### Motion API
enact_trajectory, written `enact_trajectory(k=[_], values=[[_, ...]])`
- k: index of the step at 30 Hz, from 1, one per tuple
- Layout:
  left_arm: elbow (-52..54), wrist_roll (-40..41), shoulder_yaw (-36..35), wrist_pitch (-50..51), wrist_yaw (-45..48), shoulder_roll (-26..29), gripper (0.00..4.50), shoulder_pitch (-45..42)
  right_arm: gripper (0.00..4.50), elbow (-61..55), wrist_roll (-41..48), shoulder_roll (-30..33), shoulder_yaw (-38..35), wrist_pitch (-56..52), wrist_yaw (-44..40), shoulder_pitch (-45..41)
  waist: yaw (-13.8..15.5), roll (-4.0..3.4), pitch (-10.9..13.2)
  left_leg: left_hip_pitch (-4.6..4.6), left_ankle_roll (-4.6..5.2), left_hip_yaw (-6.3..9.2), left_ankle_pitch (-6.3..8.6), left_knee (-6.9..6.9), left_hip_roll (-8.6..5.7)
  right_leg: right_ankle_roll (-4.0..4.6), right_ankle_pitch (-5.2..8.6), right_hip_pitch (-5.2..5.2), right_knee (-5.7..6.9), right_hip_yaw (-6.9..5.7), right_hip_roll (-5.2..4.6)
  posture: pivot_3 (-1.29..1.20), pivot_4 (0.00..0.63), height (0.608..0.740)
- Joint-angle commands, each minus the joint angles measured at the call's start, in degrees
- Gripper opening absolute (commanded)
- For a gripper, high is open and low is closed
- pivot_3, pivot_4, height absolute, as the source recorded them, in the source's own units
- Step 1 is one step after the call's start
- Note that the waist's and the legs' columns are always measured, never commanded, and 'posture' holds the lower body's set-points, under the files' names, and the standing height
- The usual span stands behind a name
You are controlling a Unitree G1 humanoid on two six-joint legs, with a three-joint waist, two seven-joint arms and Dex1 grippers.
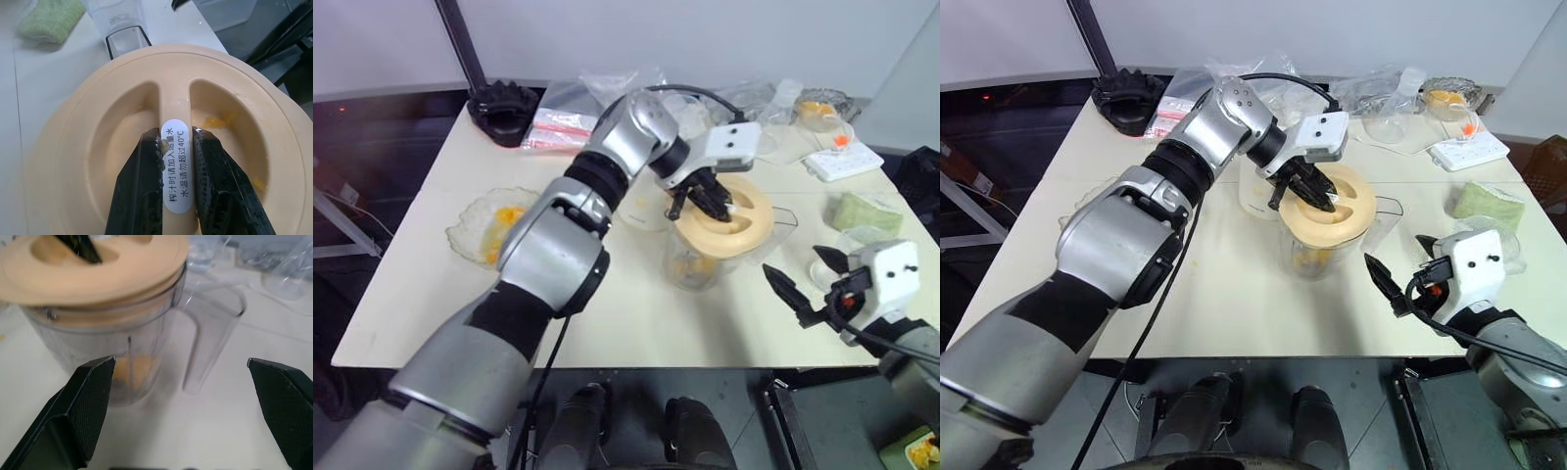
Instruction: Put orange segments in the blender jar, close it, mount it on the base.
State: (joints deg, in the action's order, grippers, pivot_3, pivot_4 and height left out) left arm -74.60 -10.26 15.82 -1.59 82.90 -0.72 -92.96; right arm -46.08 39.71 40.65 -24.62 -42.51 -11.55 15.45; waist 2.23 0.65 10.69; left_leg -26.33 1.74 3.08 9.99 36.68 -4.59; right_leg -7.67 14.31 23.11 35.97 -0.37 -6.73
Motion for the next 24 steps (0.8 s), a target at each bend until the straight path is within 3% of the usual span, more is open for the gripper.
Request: enact_trajectory(k=[1, 6, 23, 24], values=[[-1.02, -1.95, 0.79, -0.19, -1.46, -1.2, 0.27, 1.76, 4.5, 4.49, -8.6, 0.81, 7.21, 1.71, 1.26, -4.29, -0.06, 0.01, 0.0, 0.0, -0.01, 0.0, 0.0, 0.06, 0.0, 0.0, 0.0, -0.03, 0.0, 0.0, 0.0, 0.0, 0.15, 0.74], [-1.12, -2.77, 1.17, -0.98, -3.61, -2.15, 0.27, 1.65, 4.5, 15.93, -15.8, -2.73, 14.82, 5.11, 1.3, -15.06, -0.07, -0.06, -0.05, 0.11, -0.13, 0.05, 0.09, 0.21, 0.05, 0.04, -0.01, -0.26, -0.07, -0.03, 0.03, 0.0, 0.15, 0.74], [-0.78, -3.42, 1.61, -3.39, -2.3, -2.74, 0.27, 2.29, 4.5, 36.31, -21.66, -8.88, 13.73, 15.87, -5.28, -24.76, 0.02, -0.08, -0.05, 0.2, -0.03, 0.1, 0.05, 0.27, 0.03, -0.11, -0.08, -0.36, -0.02, -0.08, 0.11, 0.0, 0.15, 0.74], [-0.77, -3.4, 1.58, -3.4, -2.24, -2.67, 0.27, 2.35, 4.25, 36.39, -21.82, -9.09, 13.82, 16.01, -5.62, -24.81, 0.03, -0.08, -0.05, 0.2, -0.02, 0.1, 0.05, 0.27, 0.02, -0.15, -0.1, -0.36, -0.01, -0.08, 0.11, 0.0, 0.15, 0.74]])
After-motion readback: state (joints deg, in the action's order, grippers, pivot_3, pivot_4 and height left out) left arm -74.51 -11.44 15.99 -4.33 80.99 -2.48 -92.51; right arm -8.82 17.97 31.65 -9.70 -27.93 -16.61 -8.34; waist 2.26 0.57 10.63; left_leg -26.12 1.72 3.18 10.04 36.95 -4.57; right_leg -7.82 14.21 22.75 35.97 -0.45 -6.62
